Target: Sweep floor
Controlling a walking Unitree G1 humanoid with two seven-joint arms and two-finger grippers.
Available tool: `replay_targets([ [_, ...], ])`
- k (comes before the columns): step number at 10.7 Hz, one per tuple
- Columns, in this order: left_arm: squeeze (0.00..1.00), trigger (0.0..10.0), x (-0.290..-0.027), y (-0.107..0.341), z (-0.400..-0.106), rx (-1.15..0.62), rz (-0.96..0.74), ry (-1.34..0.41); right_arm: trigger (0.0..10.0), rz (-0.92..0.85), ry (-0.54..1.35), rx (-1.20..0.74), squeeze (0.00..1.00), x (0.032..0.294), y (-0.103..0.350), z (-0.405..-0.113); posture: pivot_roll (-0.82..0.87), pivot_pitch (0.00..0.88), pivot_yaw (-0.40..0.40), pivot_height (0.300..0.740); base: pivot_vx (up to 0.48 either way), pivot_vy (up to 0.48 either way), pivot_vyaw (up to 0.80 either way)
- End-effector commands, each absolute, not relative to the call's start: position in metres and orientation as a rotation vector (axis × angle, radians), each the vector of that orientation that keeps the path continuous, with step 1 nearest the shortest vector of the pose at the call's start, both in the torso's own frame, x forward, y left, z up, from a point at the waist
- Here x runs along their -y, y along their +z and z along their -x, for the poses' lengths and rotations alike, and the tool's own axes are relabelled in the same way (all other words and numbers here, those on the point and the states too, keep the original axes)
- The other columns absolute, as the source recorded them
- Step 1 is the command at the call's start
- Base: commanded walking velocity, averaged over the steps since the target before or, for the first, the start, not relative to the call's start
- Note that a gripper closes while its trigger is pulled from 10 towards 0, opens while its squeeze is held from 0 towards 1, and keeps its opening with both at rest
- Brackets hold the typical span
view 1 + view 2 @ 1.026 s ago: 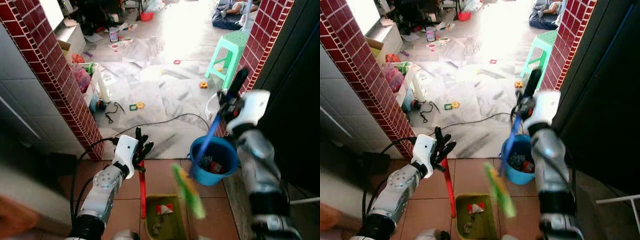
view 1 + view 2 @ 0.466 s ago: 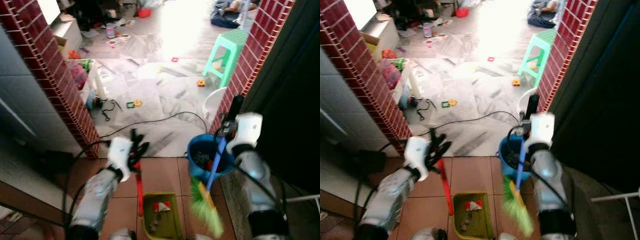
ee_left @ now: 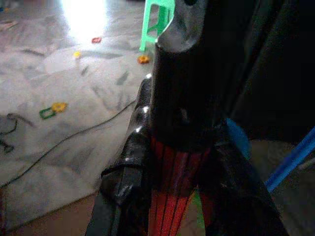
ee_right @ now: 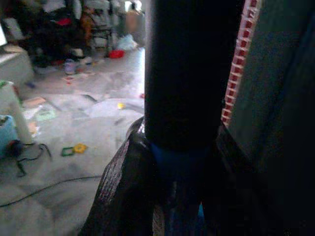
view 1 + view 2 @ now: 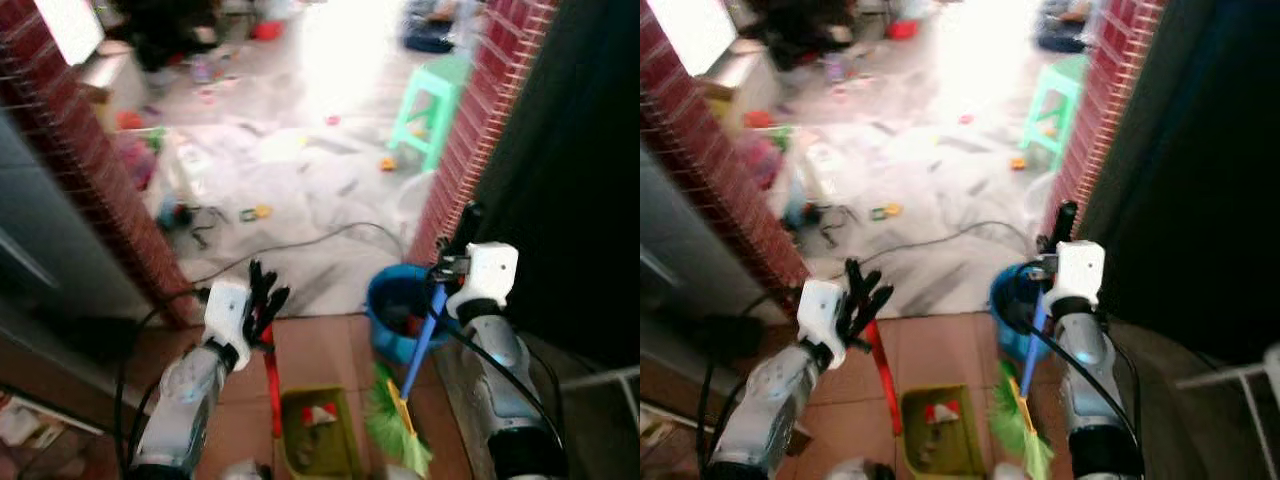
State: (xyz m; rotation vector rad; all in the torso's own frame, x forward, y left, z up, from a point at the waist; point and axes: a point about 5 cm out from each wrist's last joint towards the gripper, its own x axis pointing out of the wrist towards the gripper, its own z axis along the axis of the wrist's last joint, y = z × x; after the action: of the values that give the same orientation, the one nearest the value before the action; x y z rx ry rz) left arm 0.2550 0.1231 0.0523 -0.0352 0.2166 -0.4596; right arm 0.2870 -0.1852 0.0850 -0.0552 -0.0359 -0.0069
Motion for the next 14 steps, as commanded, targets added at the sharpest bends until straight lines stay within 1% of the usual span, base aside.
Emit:
replay_targets([
  [1, 0.00, 10.0, -0.113, 0.047, -0.252, -0.245, 0.110, -0.495, 10.0, 0.048, -0.009, 0.030, 0.00, 0.184, 0.085, -0.291, -0.06, 0.000, 0.042, 0.740, 0.000, 0.000, 0.00],
  [2, 0.00, 10.0, -0.112, 0.047, -0.251, -0.246, 0.115, -0.492, 10.0, 0.057, -0.020, 0.037, 0.00, 0.188, 0.087, -0.292, -0.06, 0.000, 0.029, 0.740, 0.000, 0.000, 0.00],
  [4, 0.00, 10.0, -0.109, 0.048, -0.251, -0.239, 0.131, -0.491, 10.0, 0.076, -0.029, 0.041, 0.00, 0.194, 0.089, -0.292, -0.05, 0.000, -0.021, 0.740, 0.000, 0.000, 0.00],
  [5, 0.00, 10.0, -0.112, 0.048, -0.249, -0.225, 0.145, -0.461, 10.0, 0.084, 0.009, 0.033, 0.00, 0.187, 0.090, -0.294, -0.04, 0.000, -0.056, 0.740, 0.000, 0.000, 0.00],
  [6, 0.00, 10.0, -0.114, 0.047, -0.247, -0.226, 0.165, -0.429, 10.0, 0.082, 0.047, 0.027, 0.00, 0.179, 0.090, -0.296, -0.04, 0.000, -0.067, 0.740, 0.000, 0.000, 0.00],
  [7, 0.00, 10.0, -0.115, 0.045, -0.245, -0.239, 0.190, -0.409, 10.0, 0.078, 0.068, 0.023, 0.00, 0.172, 0.088, -0.298, -0.03, 0.000, -0.062, 0.740, 0.000, 0.000, -0.69],
  [10, 0.00, 10.0, -0.111, 0.047, -0.243, -0.247, 0.191, -0.464, 10.0, 0.054, 0.023, 0.023, 0.00, 0.175, 0.086, -0.300, -0.05, 0.000, 0.007, 0.740, 0.000, 0.000, -0.80],
  [11, 0.00, 10.0, -0.109, 0.047, -0.246, -0.252, 0.187, -0.487, 10.0, 0.055, 0.014, 0.025, 0.00, 0.178, 0.085, -0.297, -0.06, 0.000, 0.016, 0.740, 0.000, 0.000, -0.80],
  [14, 0.00, 10.0, -0.102, 0.052, -0.252, -0.239, 0.204, -0.513, 10.0, 0.054, 0.000, 0.025, 0.00, 0.184, 0.085, -0.299, -0.06, 0.000, 0.020, 0.740, 0.000, 0.000, -0.50],
])
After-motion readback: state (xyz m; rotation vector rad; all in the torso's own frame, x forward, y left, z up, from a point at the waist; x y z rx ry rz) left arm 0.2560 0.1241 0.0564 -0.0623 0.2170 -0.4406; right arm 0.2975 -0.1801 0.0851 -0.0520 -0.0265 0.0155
